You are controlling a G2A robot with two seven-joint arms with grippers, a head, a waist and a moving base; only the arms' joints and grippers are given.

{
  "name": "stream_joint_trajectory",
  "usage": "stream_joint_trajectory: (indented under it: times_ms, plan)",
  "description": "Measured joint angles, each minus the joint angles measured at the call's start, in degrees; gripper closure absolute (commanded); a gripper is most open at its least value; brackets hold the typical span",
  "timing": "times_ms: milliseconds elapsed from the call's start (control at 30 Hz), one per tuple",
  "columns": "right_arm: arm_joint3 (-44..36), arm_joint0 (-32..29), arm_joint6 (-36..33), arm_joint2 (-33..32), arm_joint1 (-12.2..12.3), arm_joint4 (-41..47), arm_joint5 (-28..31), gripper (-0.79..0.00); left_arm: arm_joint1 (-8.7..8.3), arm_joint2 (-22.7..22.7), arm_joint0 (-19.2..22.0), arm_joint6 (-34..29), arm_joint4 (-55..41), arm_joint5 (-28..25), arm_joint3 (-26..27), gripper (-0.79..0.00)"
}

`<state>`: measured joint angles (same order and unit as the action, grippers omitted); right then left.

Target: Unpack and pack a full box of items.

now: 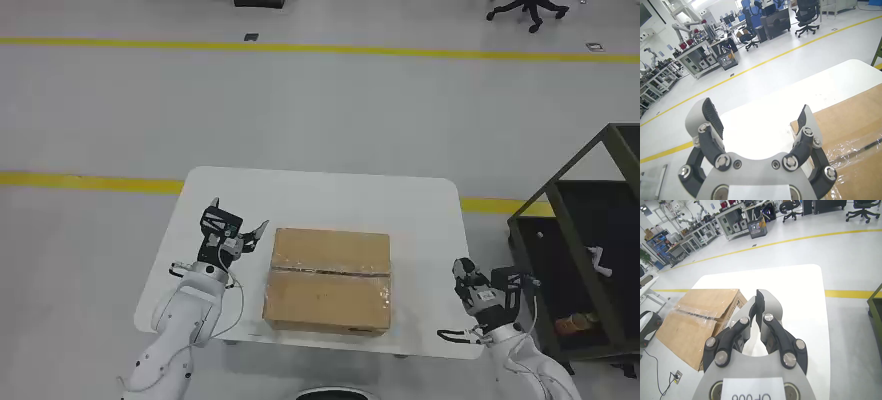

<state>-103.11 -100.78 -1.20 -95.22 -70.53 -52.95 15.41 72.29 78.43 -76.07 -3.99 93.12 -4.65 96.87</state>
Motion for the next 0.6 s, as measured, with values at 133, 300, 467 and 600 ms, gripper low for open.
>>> stream_joint_trajectory:
  times_ms: [133, 300, 467, 600]
  plan:
    - [0.42, 0.17, -0.35, 0.36, -0.05, 0.59, -0.02, 0.0, 0.0, 0.0, 0.0, 0.0, 0.0, 0.0, 0.0, -0.785]
    - [3.01, 2.15, -3.87, 2.01, -0.26, 7.48, 1.6, 0.0, 0.0, 0.0, 0.0, 0.0, 0.0, 0.0, 0.0, -0.785]
    - [7.71, 5.3, -8.15, 3.0, -0.52, 19.31, 2.89, 0.0, 0.0, 0.0, 0.0, 0.0, 0.0, 0.0, 0.0, -0.785]
    - [11.96, 7.77, -10.98, 4.58, -0.78, 27.04, 4.45, 0.0, 0.0, 0.0, 0.0, 0.0, 0.0, 0.0, 0.0, -0.785]
